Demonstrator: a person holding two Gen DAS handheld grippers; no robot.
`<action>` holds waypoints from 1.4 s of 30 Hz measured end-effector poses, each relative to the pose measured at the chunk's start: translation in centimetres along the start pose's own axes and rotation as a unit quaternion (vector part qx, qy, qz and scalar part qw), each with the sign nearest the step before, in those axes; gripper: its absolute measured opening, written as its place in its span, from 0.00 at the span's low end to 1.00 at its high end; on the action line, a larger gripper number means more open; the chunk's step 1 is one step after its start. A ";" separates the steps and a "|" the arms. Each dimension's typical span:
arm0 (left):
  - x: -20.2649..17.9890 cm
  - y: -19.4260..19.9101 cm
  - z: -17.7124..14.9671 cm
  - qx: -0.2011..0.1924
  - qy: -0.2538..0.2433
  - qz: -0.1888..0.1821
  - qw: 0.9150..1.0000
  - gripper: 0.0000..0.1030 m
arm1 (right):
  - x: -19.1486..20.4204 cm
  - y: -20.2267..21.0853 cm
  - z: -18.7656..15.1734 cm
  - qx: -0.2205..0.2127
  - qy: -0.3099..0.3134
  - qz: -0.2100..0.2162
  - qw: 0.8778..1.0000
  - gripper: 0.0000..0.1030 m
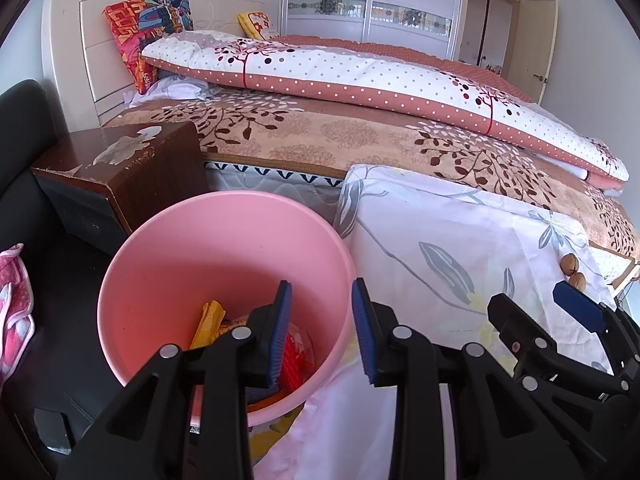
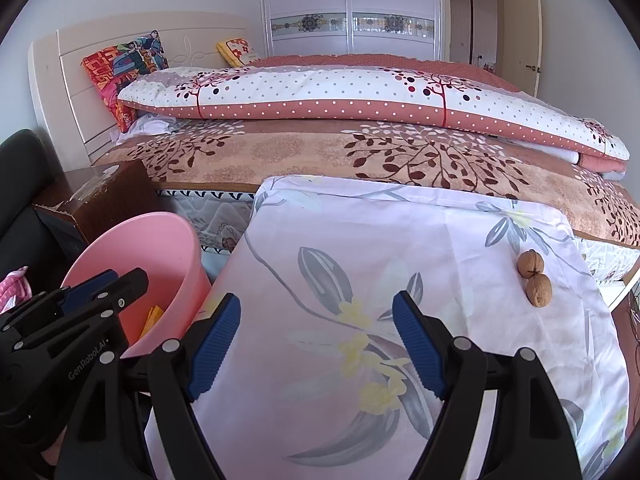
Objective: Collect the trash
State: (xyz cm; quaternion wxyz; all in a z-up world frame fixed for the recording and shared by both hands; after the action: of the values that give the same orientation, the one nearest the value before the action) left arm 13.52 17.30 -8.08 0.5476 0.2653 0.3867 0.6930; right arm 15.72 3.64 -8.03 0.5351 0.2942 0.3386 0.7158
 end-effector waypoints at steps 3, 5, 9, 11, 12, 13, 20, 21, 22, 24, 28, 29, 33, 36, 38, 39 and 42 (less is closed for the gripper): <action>0.2 0.1 0.1 -0.001 0.003 0.007 1.000 0.30 | -0.3 -0.2 -0.2 0.001 -0.002 0.002 1.000 0.75; 0.2 0.1 0.1 -0.001 0.004 0.007 1.000 0.30 | -0.3 -0.3 -0.2 0.002 -0.002 0.003 1.000 0.75; 0.2 0.1 0.0 0.001 0.005 0.008 1.000 0.30 | -0.3 -0.2 -0.2 0.001 -0.004 0.003 1.000 0.75; 0.2 0.1 0.0 0.002 0.005 0.010 1.000 0.30 | -0.4 -0.3 -0.2 0.001 -0.004 0.005 1.000 0.75; 0.2 0.1 0.0 0.002 0.004 0.011 1.000 0.30 | -0.4 -0.3 -0.2 0.001 -0.005 0.005 1.000 0.75; 0.1 0.1 0.0 0.002 0.004 0.012 1.000 0.30 | -0.4 -0.3 -0.1 0.001 -0.005 0.007 1.000 0.75; 0.2 0.5 0.0 -0.002 0.004 0.022 1.000 0.30 | -0.3 -0.3 0.0 0.002 -0.006 0.016 1.000 0.75; 0.2 0.5 -0.1 -0.002 0.003 0.024 1.000 0.30 | -0.3 -0.3 0.0 0.003 -0.006 0.018 1.000 0.75; 0.3 0.6 -0.1 -0.003 0.004 0.027 1.000 0.30 | -0.2 -0.4 0.0 0.004 -0.006 0.021 1.000 0.75; 0.5 0.8 0.0 -0.006 0.005 0.033 0.999 0.30 | 0.1 -0.5 0.1 0.007 -0.004 0.029 1.000 0.75; 0.9 1.3 0.0 -0.012 0.010 0.046 0.999 0.30 | 0.8 -0.6 0.1 0.011 0.003 0.045 0.999 0.75; 1.0 1.4 0.1 -0.014 0.011 0.050 0.999 0.30 | 1.0 -0.7 0.1 0.012 0.007 0.048 0.999 0.75; 1.5 1.8 0.1 -0.017 0.019 0.060 0.998 0.30 | 1.5 -1.0 0.1 0.018 0.017 0.059 0.998 0.75; 1.6 2.0 0.0 -0.017 0.023 0.067 0.997 0.30 | 1.9 -1.1 0.2 0.021 0.025 0.067 0.997 0.75; 1.7 2.1 0.0 -0.018 0.027 0.072 0.997 0.30 | 2.1 -1.2 0.3 0.021 0.030 0.070 0.997 0.75; 1.8 2.2 0.1 -0.018 0.030 0.074 0.997 0.30 | 2.2 -1.3 0.3 0.022 0.033 0.072 0.997 0.75; 2.1 2.4 0.0 -0.019 0.038 0.083 0.996 0.30 | 2.6 -1.4 0.4 0.025 0.042 0.076 0.996 0.75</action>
State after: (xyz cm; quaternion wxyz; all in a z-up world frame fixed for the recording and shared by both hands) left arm 11.68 19.14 -6.19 0.4784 0.2594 0.3701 0.7529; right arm 16.14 6.49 -8.75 0.4573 0.3018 0.3553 0.7573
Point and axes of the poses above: each gripper's, at about its wrist camera, not at the fingertips, and y roughly against the way its jaws point, x to its left, z to its top, the point moved 10 cm from there along -y, roughly the way its jaws point, and after that the axes turned 12 degrees about x, right-handed, at the moved point
